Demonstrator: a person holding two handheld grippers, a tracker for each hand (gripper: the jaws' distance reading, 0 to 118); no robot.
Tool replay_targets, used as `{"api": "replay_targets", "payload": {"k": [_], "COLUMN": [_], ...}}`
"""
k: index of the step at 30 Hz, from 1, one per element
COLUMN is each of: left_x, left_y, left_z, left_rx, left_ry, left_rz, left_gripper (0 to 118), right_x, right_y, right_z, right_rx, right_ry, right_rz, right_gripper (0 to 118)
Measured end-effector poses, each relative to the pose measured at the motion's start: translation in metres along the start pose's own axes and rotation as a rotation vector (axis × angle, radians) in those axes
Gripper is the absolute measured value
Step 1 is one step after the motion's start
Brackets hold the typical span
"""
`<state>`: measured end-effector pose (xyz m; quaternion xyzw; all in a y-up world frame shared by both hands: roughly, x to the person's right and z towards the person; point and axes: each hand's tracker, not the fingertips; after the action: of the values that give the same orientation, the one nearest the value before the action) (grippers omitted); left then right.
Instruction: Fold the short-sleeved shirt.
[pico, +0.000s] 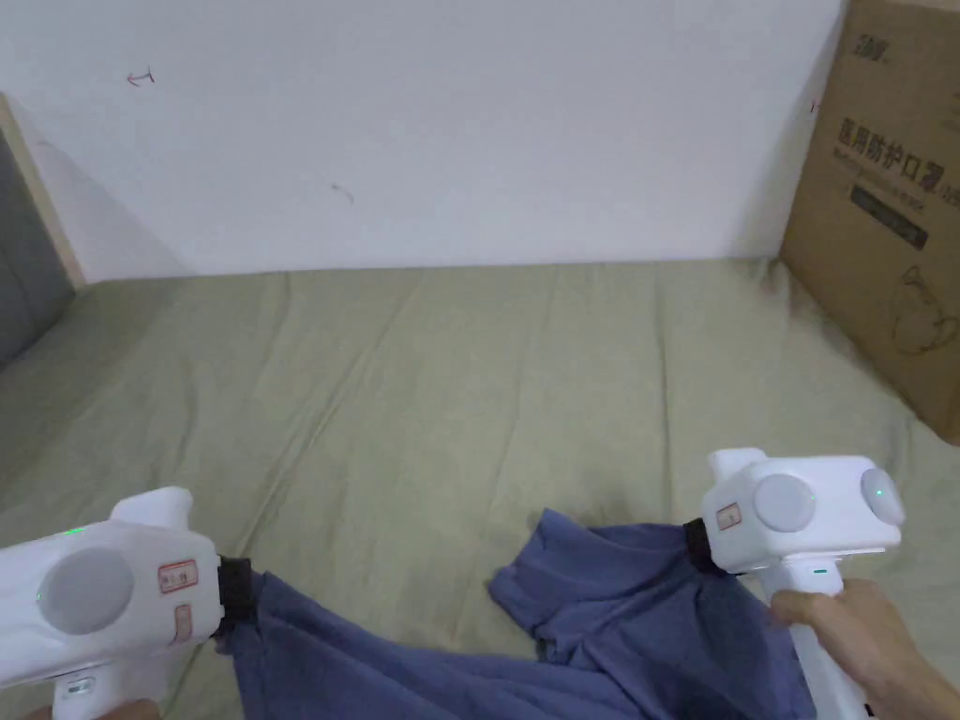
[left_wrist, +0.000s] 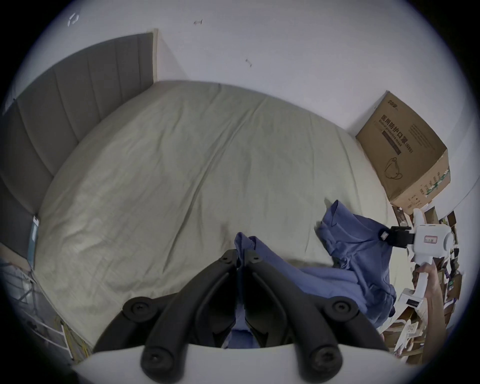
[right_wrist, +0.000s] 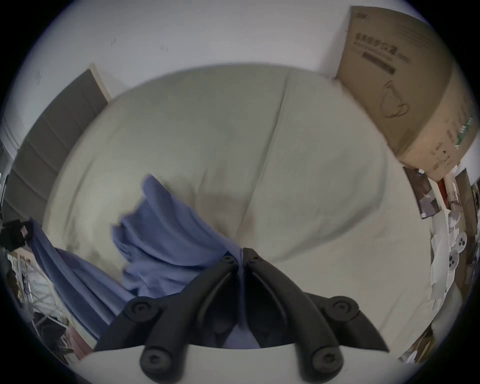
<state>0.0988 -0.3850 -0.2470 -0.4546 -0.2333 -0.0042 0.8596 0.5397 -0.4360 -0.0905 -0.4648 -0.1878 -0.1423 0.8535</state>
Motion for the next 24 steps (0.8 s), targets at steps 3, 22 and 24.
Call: {"api": "replay_targets", "payload": {"k": [3,22,24], "left_x": [0.011,0.088,0.092], "left_y": [0.026,0.275,0.301], "left_z": [0.026,0.135,0.139], "left_rx": [0.077,0.487,0.537], "left_ry": [0.026,0.141,0.12], "left_rz": [-0.056,-0.218,-0.173], "left_gripper": [4,4,3], "right_x": [0.021,0.087,0.088], "right_y": [0.027,0.242,0.264], "right_z": [0.053,0.285,0.297], "right_rx": [0.099,0.588,0.641], "right_ry": [0.015,-0.079,-0.051], "right_rz": [-0.043,-0.197,-0.245], "right_gripper": [2,2,2]}}
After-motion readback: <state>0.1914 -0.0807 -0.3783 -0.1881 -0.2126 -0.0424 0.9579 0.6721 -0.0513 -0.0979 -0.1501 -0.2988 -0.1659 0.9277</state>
